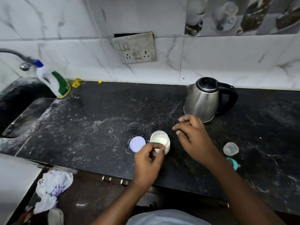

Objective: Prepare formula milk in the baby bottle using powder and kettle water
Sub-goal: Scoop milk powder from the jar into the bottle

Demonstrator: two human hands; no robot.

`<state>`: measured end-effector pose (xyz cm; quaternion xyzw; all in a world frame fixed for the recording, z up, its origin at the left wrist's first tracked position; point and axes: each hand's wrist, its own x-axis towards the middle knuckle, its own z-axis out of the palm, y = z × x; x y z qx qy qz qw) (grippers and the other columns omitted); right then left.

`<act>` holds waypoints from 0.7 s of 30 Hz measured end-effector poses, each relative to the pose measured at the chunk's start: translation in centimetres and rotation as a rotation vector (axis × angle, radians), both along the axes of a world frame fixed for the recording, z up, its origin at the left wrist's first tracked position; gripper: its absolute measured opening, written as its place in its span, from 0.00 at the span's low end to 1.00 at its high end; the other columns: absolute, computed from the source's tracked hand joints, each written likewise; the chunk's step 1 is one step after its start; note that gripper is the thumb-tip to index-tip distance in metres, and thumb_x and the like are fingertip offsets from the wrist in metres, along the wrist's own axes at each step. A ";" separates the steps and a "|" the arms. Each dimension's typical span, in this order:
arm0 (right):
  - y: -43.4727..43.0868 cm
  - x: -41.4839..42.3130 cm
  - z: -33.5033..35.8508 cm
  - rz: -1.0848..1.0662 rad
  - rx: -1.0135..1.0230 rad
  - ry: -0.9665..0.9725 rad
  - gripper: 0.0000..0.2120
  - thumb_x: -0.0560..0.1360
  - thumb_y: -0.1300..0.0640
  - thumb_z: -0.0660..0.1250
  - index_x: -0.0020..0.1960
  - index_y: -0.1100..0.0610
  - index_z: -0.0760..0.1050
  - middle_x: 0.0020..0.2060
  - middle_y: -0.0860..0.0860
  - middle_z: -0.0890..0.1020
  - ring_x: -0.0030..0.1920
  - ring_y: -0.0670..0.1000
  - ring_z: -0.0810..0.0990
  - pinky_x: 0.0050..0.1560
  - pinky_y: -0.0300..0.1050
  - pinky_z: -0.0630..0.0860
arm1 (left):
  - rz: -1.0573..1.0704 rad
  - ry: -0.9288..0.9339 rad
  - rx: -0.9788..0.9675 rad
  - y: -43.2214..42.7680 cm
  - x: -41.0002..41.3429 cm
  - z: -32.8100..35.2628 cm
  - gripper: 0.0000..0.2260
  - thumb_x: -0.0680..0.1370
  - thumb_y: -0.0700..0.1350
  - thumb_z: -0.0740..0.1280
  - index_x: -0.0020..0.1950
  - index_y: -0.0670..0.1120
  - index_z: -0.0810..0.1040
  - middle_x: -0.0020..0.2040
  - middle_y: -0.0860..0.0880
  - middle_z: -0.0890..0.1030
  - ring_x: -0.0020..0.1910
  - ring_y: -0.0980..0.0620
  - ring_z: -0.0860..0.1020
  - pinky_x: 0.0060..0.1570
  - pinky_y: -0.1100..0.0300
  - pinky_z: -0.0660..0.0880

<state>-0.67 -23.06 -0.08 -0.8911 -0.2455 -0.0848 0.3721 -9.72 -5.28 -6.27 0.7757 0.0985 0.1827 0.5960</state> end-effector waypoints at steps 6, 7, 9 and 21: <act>5.8 3.3 -0.9 0.149 -0.443 0.360 0.10 0.79 0.59 0.65 0.52 0.49 0.83 0.81 0.51 0.60 0.76 0.59 0.60 0.73 0.54 0.66 | 0.124 0.137 0.033 5.2 1.8 -2.0 0.14 0.74 0.39 0.73 0.55 0.55 0.82 0.53 0.59 0.85 0.49 0.59 0.79 0.49 0.64 0.73; 6.4 3.7 -0.9 0.159 -0.520 0.394 0.10 0.79 0.59 0.65 0.51 0.49 0.83 0.82 0.52 0.59 0.76 0.60 0.60 0.72 0.56 0.67 | 0.072 0.187 0.045 5.6 2.2 -2.4 0.19 0.72 0.39 0.73 0.59 0.56 0.81 0.59 0.58 0.83 0.57 0.57 0.78 0.54 0.61 0.74; 7.6 4.3 -1.1 0.169 -0.648 0.424 0.10 0.79 0.59 0.64 0.46 0.50 0.83 0.84 0.51 0.55 0.76 0.62 0.60 0.69 0.59 0.70 | -0.041 0.274 0.064 6.0 2.9 -2.9 0.27 0.68 0.43 0.74 0.65 0.59 0.76 0.66 0.61 0.77 0.67 0.53 0.73 0.66 0.55 0.74; 10.3 5.4 -3.9 0.063 -0.957 0.416 0.17 0.78 0.60 0.65 0.66 0.54 0.79 0.84 0.49 0.52 0.77 0.63 0.59 0.61 0.57 0.71 | -0.244 0.364 0.211 5.1 4.9 -5.5 0.51 0.60 0.64 0.84 0.80 0.56 0.69 0.72 0.56 0.76 0.74 0.52 0.68 0.77 0.47 0.68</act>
